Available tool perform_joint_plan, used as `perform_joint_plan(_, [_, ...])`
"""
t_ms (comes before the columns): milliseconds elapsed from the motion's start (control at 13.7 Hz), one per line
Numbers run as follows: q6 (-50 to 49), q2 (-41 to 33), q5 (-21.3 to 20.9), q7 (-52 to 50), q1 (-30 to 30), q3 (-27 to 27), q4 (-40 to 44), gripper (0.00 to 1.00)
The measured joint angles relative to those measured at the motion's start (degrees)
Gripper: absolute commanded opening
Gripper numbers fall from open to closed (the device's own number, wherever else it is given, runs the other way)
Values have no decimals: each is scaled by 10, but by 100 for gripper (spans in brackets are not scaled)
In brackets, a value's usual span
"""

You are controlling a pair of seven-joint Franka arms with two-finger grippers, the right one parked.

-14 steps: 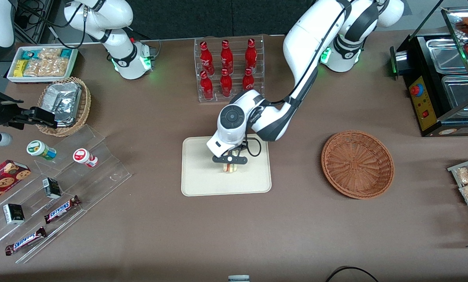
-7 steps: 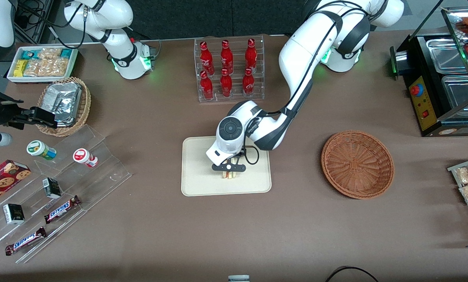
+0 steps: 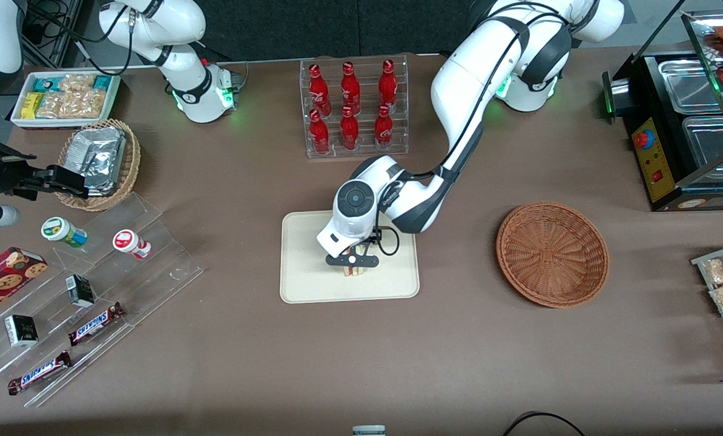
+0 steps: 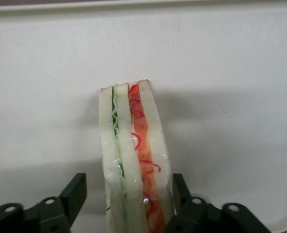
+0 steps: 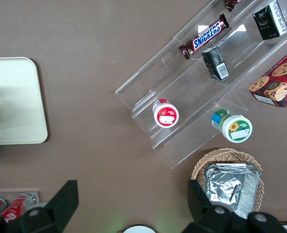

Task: Place sandwich from basket to tray

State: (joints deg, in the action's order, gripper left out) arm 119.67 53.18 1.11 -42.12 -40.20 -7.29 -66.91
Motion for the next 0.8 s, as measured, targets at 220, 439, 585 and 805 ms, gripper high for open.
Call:
perform_joint_plan(220, [-92, -50, 0, 13, 36, 5, 3, 99])
perform_joint_plan(439, [-121, -141, 2, 107, 103, 5, -82, 99])
perform_joint_plan(585, [-105, -201, 3, 148, 140, 5, -165, 99])
perform_joint_plan(805, [-76, -274, 3, 221, 190, 6, -273, 99])
